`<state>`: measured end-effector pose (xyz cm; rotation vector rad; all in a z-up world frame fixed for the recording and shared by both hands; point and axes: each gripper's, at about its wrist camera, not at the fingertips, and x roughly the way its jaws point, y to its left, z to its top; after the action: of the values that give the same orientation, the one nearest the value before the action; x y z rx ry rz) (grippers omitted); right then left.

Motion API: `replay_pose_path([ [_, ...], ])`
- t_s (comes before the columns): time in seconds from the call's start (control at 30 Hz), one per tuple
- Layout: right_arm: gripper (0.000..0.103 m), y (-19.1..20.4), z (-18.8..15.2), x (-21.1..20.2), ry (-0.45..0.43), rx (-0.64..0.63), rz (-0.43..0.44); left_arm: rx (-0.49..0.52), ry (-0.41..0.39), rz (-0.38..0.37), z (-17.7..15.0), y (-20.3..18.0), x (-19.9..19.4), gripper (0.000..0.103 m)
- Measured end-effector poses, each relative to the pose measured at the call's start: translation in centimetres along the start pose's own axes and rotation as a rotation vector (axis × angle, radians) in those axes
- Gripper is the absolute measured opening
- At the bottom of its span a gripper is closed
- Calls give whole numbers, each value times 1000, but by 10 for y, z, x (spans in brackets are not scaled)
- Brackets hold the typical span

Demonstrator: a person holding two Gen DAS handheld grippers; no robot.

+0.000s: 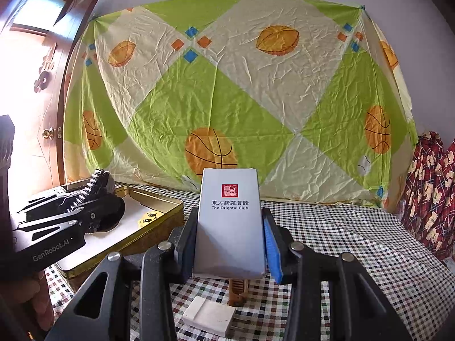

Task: Organize rigid objects
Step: 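Carry the box in the right tool and brush in the left over the tin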

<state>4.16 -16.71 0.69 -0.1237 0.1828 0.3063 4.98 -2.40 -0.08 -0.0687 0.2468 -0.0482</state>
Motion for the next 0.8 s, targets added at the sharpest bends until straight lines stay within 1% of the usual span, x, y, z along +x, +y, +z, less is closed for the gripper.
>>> replay_pose_path([
  [0.37, 44, 21, 2, 5, 1, -10, 48, -15, 2, 6, 0, 11, -5, 27],
  [0.8, 44, 46, 4, 10, 1, -41, 82, -32, 4, 28, 0, 27, -10, 27],
])
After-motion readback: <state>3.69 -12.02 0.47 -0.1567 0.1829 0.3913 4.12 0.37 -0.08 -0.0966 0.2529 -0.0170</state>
